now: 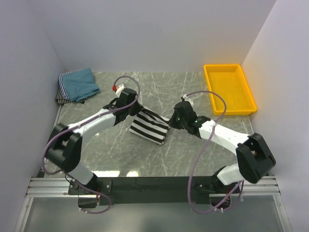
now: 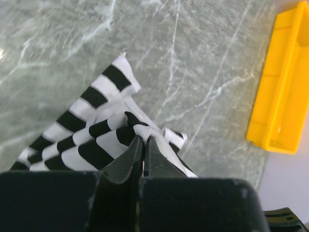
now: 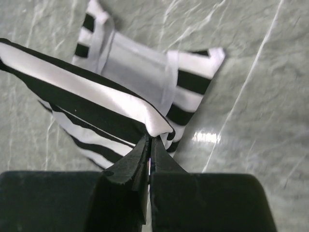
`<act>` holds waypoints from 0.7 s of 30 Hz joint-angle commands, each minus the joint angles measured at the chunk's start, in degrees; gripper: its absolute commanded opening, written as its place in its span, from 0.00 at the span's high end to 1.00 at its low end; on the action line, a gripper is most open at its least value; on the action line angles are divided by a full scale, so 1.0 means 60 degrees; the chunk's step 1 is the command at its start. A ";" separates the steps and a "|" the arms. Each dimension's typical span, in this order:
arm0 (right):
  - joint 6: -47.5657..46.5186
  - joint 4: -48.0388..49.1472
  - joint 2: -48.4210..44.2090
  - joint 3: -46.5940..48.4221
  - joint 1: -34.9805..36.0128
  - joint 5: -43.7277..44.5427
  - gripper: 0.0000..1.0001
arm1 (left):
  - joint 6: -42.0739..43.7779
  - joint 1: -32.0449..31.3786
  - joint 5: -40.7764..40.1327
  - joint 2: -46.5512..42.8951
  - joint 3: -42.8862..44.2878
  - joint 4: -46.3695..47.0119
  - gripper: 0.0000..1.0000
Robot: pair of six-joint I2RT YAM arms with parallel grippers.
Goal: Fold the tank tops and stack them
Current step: Fold the tank top
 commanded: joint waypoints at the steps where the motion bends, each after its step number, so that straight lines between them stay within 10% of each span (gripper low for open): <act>1: -0.0450 0.0585 0.0594 0.0475 -0.0496 -0.0464 1.00 | 0.0555 0.0350 0.0346 0.0973 0.0818 0.0931 0.99; 15: -0.0201 0.1407 0.2456 0.0901 -0.1961 -0.1403 1.00 | 0.1024 0.0877 0.2060 0.3977 0.2635 0.2424 0.94; 21: -0.0026 0.1451 0.2134 0.0666 -0.2182 -0.1403 0.60 | 0.1082 0.1111 0.2661 0.3717 0.2328 0.3479 0.59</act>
